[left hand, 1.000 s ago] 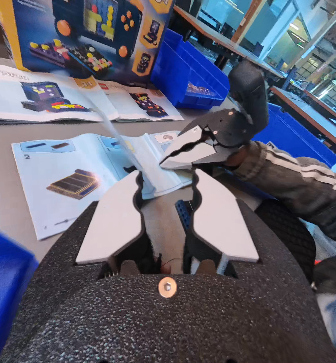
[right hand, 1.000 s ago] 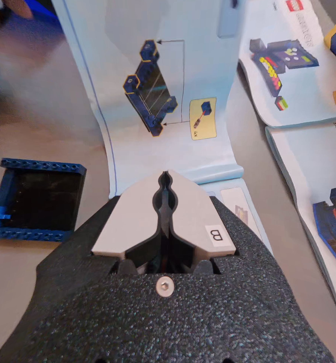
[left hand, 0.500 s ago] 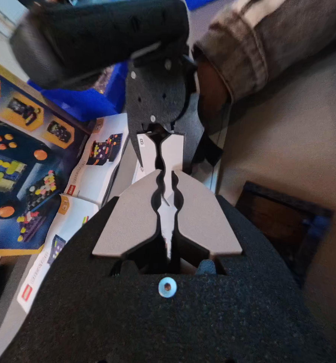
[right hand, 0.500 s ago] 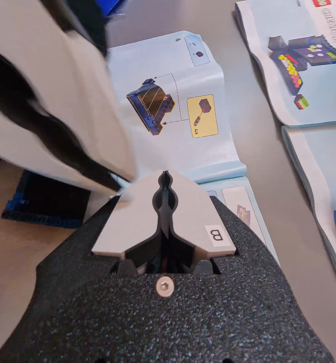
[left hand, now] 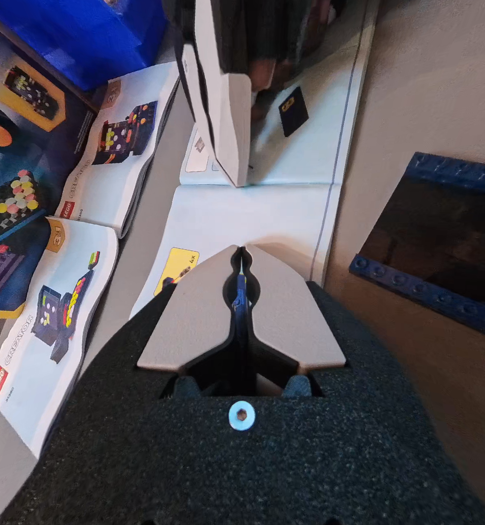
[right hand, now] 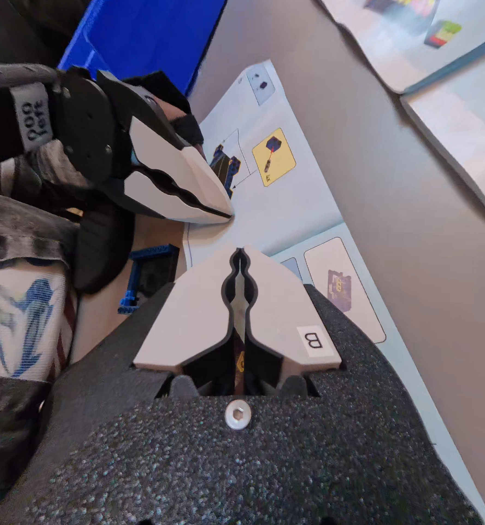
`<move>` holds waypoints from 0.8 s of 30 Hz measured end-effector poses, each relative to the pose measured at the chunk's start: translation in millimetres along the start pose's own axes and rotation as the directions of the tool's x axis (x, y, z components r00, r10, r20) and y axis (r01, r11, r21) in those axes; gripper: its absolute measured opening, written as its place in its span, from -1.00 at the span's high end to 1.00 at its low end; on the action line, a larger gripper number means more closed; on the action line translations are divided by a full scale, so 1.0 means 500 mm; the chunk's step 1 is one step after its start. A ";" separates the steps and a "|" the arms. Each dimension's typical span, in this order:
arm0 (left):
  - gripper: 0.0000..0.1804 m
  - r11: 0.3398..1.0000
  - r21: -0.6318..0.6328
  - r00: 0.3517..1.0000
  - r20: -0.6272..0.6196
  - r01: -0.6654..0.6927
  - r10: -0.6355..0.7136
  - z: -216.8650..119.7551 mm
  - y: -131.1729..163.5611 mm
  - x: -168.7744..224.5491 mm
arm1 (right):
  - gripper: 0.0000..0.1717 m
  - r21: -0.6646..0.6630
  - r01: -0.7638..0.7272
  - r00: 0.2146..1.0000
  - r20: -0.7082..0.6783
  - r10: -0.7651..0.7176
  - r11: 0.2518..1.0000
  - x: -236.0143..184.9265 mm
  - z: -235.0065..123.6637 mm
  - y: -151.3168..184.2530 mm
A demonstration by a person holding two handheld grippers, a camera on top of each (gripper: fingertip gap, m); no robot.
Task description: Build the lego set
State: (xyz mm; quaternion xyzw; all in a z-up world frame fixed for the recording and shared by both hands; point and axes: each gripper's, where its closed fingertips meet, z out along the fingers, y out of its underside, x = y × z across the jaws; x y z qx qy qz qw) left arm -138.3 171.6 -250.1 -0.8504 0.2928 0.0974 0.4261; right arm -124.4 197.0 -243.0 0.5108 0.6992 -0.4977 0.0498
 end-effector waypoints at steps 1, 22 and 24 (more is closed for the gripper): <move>1.00 1.000 -0.005 1.000 0.003 -0.010 0.010 0.000 0.001 -0.001 | 1.00 -0.031 0.012 1.000 -0.025 -0.012 0.999 0.004 0.006 0.005; 1.00 0.975 0.016 0.971 -0.088 -0.221 0.222 0.045 -0.059 0.046 | 1.00 0.044 -0.095 0.964 -0.243 0.103 0.995 0.108 -0.009 -0.061; 1.00 0.969 0.008 0.967 -0.069 -0.246 0.246 0.044 -0.059 0.045 | 1.00 0.120 -0.037 0.926 -0.370 0.079 0.992 0.154 -0.033 -0.083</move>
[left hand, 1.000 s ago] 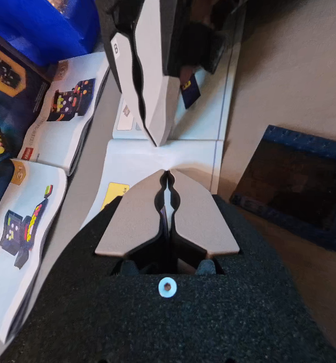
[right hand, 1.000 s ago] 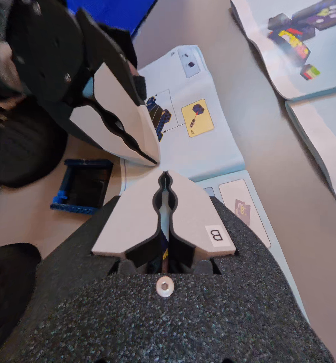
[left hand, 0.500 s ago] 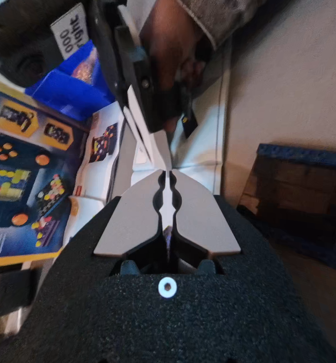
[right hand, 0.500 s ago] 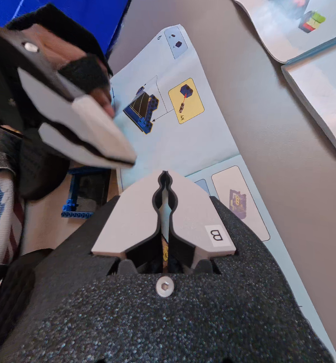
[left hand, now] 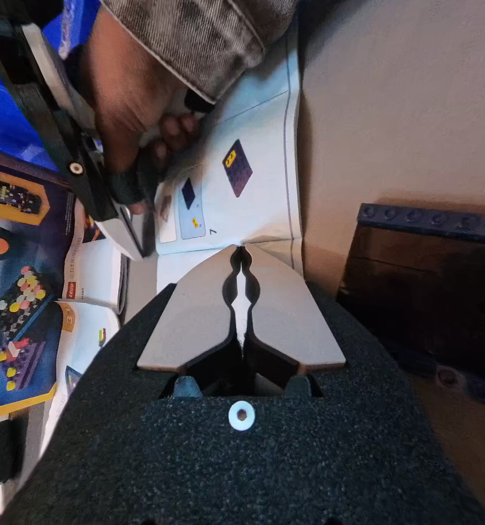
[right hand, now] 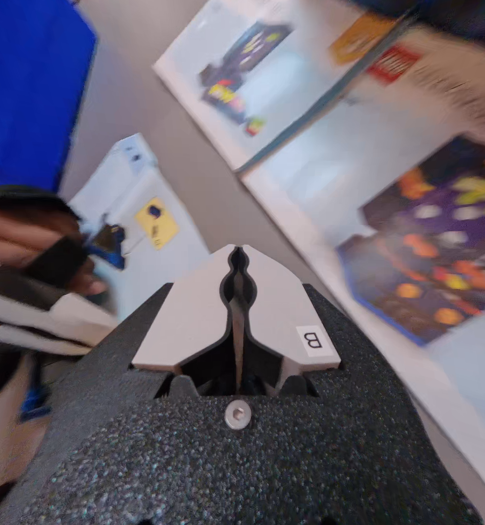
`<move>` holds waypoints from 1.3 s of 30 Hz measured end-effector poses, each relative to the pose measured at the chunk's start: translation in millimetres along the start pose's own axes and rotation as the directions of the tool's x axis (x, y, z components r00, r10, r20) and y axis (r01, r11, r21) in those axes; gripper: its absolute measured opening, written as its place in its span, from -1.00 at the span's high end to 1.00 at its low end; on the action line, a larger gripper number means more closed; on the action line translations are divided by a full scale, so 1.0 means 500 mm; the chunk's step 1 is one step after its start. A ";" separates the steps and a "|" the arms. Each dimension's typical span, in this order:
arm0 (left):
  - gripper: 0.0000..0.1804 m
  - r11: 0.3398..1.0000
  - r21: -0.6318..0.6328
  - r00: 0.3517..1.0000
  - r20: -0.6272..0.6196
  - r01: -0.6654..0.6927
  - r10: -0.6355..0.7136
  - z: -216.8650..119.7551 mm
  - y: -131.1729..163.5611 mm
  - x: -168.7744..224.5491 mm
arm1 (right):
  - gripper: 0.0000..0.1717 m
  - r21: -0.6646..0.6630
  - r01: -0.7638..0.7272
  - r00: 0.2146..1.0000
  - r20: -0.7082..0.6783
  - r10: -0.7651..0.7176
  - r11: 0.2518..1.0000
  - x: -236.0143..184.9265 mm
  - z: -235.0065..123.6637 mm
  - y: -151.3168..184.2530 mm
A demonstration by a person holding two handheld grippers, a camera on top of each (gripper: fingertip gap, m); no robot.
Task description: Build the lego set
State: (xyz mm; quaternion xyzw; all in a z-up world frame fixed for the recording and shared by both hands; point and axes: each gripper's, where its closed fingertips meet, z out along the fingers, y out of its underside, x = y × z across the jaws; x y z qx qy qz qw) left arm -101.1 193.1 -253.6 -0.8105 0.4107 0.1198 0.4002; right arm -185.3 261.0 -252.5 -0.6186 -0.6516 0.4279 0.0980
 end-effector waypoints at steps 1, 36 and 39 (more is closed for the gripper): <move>1.00 1.000 -0.007 1.000 0.015 -0.012 0.012 0.001 0.000 -0.001 | 1.00 0.008 0.030 0.999 -0.023 -0.030 1.000 0.005 -0.004 -0.002; 0.93 0.950 -0.270 0.884 0.468 0.153 -0.009 -0.073 0.164 -0.118 | 1.00 -0.043 0.353 0.933 -0.056 -0.355 0.935 -0.073 -0.105 0.135; 0.91 0.970 -0.161 0.830 0.555 0.180 -0.062 -0.133 0.131 -0.134 | 1.00 -0.050 0.409 0.905 -0.105 -0.412 0.911 -0.073 -0.104 0.135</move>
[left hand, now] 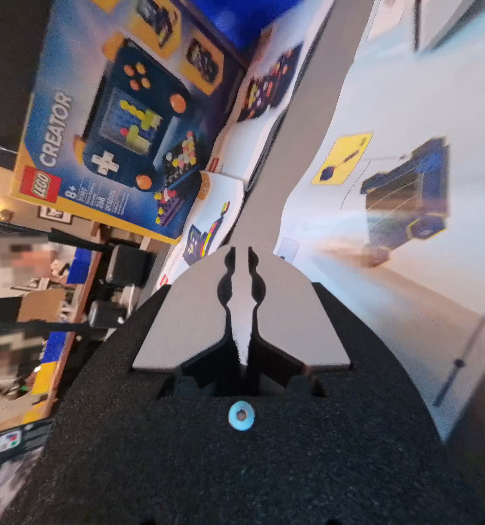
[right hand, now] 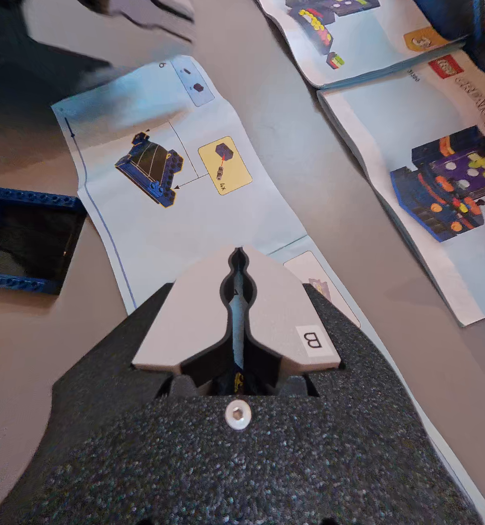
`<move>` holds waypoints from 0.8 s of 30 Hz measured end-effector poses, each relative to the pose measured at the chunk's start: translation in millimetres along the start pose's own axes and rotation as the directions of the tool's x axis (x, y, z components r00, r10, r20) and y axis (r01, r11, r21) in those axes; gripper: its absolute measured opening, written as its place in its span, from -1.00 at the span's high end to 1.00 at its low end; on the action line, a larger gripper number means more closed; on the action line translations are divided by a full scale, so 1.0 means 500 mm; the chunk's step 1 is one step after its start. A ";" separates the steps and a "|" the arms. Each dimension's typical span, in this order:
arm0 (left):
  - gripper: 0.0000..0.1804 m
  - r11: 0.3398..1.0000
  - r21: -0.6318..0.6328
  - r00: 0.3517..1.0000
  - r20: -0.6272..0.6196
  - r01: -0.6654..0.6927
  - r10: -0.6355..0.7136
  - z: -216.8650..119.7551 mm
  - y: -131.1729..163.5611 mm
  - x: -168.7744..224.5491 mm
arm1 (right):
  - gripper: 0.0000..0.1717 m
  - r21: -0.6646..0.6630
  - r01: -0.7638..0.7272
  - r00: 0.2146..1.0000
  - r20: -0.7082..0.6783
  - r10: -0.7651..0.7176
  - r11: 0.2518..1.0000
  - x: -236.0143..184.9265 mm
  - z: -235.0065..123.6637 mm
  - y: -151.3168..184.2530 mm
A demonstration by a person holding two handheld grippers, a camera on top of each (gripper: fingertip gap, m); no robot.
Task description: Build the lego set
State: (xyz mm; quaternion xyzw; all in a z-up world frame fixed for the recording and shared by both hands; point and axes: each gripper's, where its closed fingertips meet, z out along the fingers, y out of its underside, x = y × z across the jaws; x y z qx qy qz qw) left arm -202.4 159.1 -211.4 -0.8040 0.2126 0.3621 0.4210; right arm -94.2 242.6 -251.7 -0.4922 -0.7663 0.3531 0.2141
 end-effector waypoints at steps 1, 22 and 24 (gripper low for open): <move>0.91 0.997 0.063 0.998 -0.028 0.050 -0.048 -0.021 -0.023 0.006 | 1.00 -0.001 0.011 1.000 -0.010 -0.011 1.000 0.000 0.000 0.000; 0.96 0.996 -0.073 0.973 -0.223 0.045 -0.060 -0.012 0.023 0.088 | 1.00 0.010 0.289 0.957 -0.010 -0.289 0.957 -0.060 0.150 -0.129; 0.96 0.990 -0.129 0.985 -0.156 0.053 -0.073 -0.003 0.053 0.063 | 1.00 0.010 0.312 0.950 -0.028 -0.311 0.950 -0.060 0.149 -0.129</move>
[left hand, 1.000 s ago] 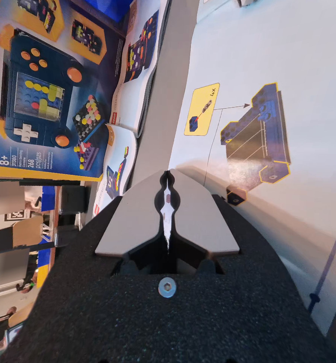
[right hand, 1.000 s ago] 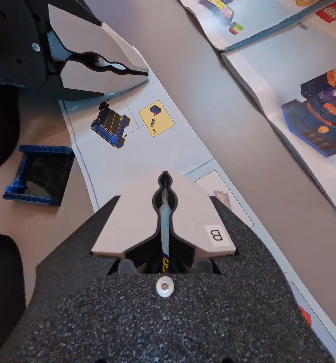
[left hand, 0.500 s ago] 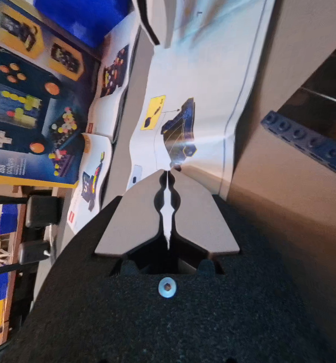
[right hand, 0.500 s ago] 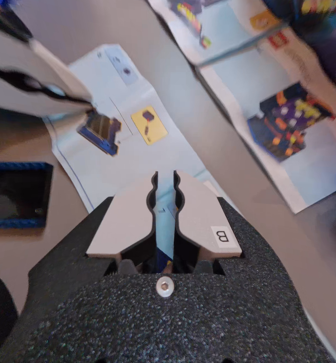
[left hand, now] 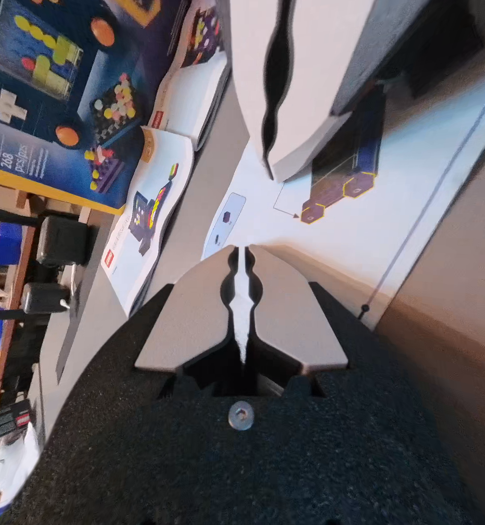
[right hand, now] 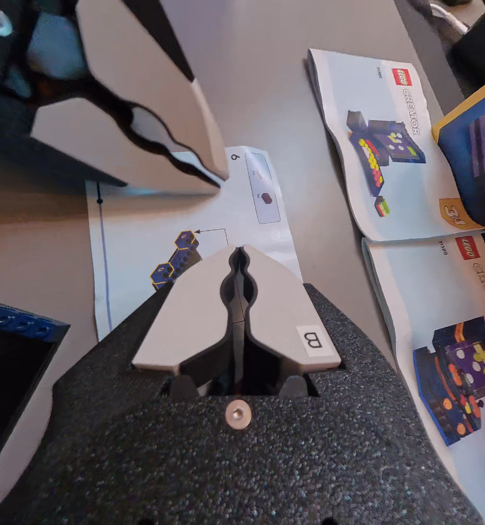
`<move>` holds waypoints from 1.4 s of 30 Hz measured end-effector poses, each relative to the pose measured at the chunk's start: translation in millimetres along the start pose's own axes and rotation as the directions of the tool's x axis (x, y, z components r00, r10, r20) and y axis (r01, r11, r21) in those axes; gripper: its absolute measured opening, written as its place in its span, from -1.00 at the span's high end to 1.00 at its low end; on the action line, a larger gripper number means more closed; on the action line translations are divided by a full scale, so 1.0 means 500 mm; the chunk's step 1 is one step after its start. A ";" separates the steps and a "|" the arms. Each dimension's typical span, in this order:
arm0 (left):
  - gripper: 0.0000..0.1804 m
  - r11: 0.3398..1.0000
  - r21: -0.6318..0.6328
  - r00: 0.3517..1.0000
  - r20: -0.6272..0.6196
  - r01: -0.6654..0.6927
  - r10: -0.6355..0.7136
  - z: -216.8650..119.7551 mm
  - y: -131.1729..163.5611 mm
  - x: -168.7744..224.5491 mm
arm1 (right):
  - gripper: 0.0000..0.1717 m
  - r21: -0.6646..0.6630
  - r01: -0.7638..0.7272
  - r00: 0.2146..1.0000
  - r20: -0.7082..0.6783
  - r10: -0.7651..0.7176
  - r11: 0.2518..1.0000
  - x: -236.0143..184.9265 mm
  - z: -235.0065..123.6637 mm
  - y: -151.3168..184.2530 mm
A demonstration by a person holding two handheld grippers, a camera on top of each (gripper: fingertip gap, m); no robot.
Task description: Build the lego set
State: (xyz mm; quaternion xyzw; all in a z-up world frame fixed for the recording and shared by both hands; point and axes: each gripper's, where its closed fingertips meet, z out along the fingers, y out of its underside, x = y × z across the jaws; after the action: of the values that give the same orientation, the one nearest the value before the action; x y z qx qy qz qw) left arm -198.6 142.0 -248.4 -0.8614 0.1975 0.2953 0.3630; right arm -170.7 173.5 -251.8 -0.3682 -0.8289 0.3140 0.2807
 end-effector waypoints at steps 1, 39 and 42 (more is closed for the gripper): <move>0.98 1.000 0.001 1.000 -0.012 0.023 -0.023 0.000 0.001 0.001 | 1.00 0.000 0.008 1.000 -0.007 -0.008 1.000 0.000 0.000 0.000; 1.00 0.999 -0.025 0.999 0.017 -0.034 0.035 -0.003 -0.003 0.009 | 1.00 -0.001 0.146 0.983 -0.114 -0.145 0.989 0.002 -0.006 0.002; 1.00 0.999 -0.025 0.999 0.020 -0.042 0.043 -0.003 -0.003 0.009 | 1.00 -0.001 0.146 0.983 -0.113 -0.145 0.989 0.002 -0.006 0.002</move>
State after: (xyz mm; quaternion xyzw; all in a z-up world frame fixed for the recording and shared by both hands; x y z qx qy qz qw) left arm -193.7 141.3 -249.8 -0.8584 0.2083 0.3140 0.3480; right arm -168.8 175.6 -250.4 -0.3228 -0.8352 0.2743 0.3506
